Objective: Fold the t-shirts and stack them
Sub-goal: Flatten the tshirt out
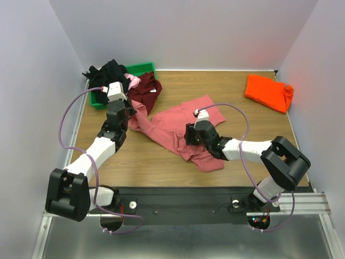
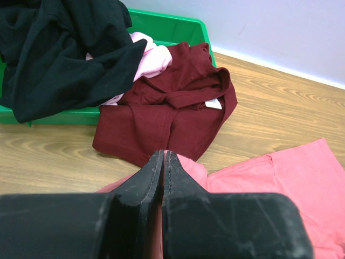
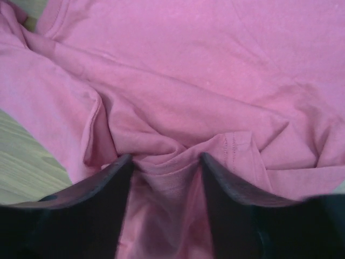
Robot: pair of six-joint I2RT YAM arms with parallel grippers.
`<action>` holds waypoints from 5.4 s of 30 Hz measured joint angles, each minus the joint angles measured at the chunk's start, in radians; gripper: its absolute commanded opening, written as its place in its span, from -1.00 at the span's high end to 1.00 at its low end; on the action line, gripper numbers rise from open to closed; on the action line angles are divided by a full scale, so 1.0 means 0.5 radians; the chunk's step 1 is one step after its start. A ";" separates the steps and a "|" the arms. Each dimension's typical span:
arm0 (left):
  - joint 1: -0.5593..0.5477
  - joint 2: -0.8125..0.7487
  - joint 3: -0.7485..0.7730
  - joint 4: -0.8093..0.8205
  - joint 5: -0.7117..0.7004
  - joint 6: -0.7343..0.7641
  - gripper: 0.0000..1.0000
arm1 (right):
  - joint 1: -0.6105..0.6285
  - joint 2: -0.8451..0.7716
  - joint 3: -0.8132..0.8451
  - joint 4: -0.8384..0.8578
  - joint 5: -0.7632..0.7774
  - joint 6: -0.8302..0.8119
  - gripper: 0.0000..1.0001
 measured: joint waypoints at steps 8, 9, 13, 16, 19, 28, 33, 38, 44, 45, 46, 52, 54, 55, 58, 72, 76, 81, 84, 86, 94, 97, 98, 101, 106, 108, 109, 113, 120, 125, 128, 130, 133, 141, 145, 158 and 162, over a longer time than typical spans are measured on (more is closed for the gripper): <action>0.001 0.000 0.000 -0.001 -0.003 0.003 1.00 | -0.087 -0.042 0.001 -0.056 -0.023 0.013 0.99; 0.001 0.000 0.000 -0.001 -0.005 0.003 1.00 | -0.135 -0.105 0.001 -0.095 0.002 -0.003 0.99; 0.004 -0.002 0.000 -0.002 -0.018 0.003 1.00 | -0.226 -0.439 0.003 -0.206 0.119 -0.088 0.99; 0.014 -0.004 0.000 -0.002 -0.042 0.003 1.00 | -0.230 -0.845 0.020 -0.233 0.140 -0.144 0.99; 0.030 -0.005 0.000 -0.002 -0.057 0.002 1.00 | -0.152 -1.009 0.037 -0.224 0.134 -0.149 0.99; 0.071 -0.023 0.000 -0.031 -0.088 0.002 1.00 | 0.621 -0.462 0.030 -0.363 0.065 -0.056 -0.14; 0.079 -0.029 0.000 -0.031 -0.085 -0.005 1.00 | 0.785 -0.429 0.030 -0.538 0.158 -0.050 -0.64; 0.081 -0.029 0.000 -0.031 -0.072 -0.007 1.00 | 0.756 -0.632 0.039 -0.530 0.461 -0.079 -0.73; 0.082 -0.028 0.000 -0.031 -0.053 -0.008 1.00 | 0.662 -0.528 0.090 -0.494 0.546 -0.129 -0.54; 0.082 -0.028 0.000 -0.031 -0.050 -0.011 1.00 | 0.652 -0.488 0.090 -0.484 0.542 -0.132 -0.52; 0.082 -0.028 0.000 -0.031 -0.049 -0.011 1.00 | 0.643 -0.465 0.090 -0.485 0.526 -0.135 -0.51; 0.082 -0.028 0.000 -0.031 -0.041 -0.012 1.00 | 0.635 -0.154 0.157 -0.457 0.233 -0.181 -0.50; 0.082 -0.028 0.000 -0.031 -0.037 -0.012 1.00 | 0.638 -0.075 0.180 -0.451 0.174 -0.182 -0.50; 0.082 -0.028 0.000 -0.031 -0.035 -0.012 1.00 | 0.639 -0.058 0.181 -0.450 0.155 -0.182 -0.50; 0.082 -0.028 0.000 -0.031 -0.034 -0.012 1.00 | 0.643 -0.033 0.182 -0.449 0.121 -0.184 -0.50; 0.082 -0.028 0.000 -0.031 -0.013 -0.012 1.00 | 0.649 0.298 0.407 -0.451 0.163 -0.209 -0.35; 0.082 -0.028 0.000 -0.031 -0.012 -0.012 1.00 | 0.655 0.333 0.455 -0.519 0.267 -0.207 -0.25; 0.082 -0.028 0.000 -0.031 -0.011 -0.012 1.00 | 0.661 0.343 0.511 -0.619 0.362 -0.196 -0.36; 0.082 -0.028 0.000 -0.031 -0.011 -0.012 1.00 | 0.684 0.343 0.534 -0.697 0.420 -0.179 -0.38; 0.082 -0.028 0.000 -0.031 -0.011 -0.012 1.00 | 0.726 0.343 0.538 -0.737 0.450 -0.174 -0.39; 0.082 -0.028 0.000 -0.031 -0.003 -0.012 1.00 | 0.842 0.373 0.582 -0.816 0.462 -0.149 -0.37; 0.082 -0.028 0.000 -0.031 -0.002 -0.012 1.00 | 0.841 0.434 0.613 -0.816 0.498 -0.130 -0.30; 0.082 -0.028 0.000 -0.031 -0.002 -0.012 1.00 | 0.841 0.450 0.613 -0.816 0.509 -0.126 -0.27; 0.082 -0.028 0.000 -0.031 0.000 -0.012 1.00 | 0.839 0.507 0.616 -0.833 0.564 -0.117 -0.17; 0.082 -0.030 0.000 -0.031 0.001 -0.012 1.00 | 0.839 0.565 0.681 -0.856 0.637 -0.096 0.20; 0.082 -0.034 0.000 -0.033 0.001 -0.012 1.00 | 0.840 0.565 0.682 -0.871 0.653 -0.087 0.43; 0.082 -0.038 0.000 -0.032 0.001 -0.012 1.00 | 0.839 0.562 0.682 -0.886 0.666 -0.076 0.52; 0.082 -0.047 0.000 -0.032 0.000 -0.012 1.00 | 0.839 0.491 0.642 -0.932 0.699 -0.036 0.57; 0.084 -0.045 0.000 -0.039 -0.034 -0.011 1.00 | 0.839 0.071 0.478 -1.019 0.797 0.028 0.60; 0.092 -0.042 0.000 -0.045 -0.050 -0.011 1.00 | 0.822 -0.193 0.373 -1.049 0.914 0.059 0.99; 0.092 -0.042 0.000 -0.045 -0.052 -0.011 1.00 | 0.758 -0.280 0.328 -1.058 0.949 0.060 0.99; 0.092 -0.042 0.000 -0.045 -0.052 -0.011 1.00 | 0.655 -0.302 0.313 -1.032 0.948 0.042 0.99; 0.092 -0.042 0.000 -0.046 -0.052 -0.011 1.00 | 0.396 -0.354 0.244 -0.941 0.912 -0.009 0.99; 0.185 -0.039 0.060 -0.127 -0.042 -0.009 1.00 | -0.324 -0.671 0.243 -0.829 0.710 -0.235 0.99; 0.262 -0.059 0.246 -0.223 0.004 0.008 1.00 | -0.523 -0.812 0.587 -0.768 0.665 -0.424 0.99; 0.275 -0.757 0.777 -0.346 0.172 0.234 1.00 | -0.536 -1.120 1.341 -0.671 0.592 -0.903 0.99; 0.274 -1.006 0.819 -0.385 0.327 0.237 1.00 | -0.536 -1.335 1.425 -0.697 0.470 -0.949 0.99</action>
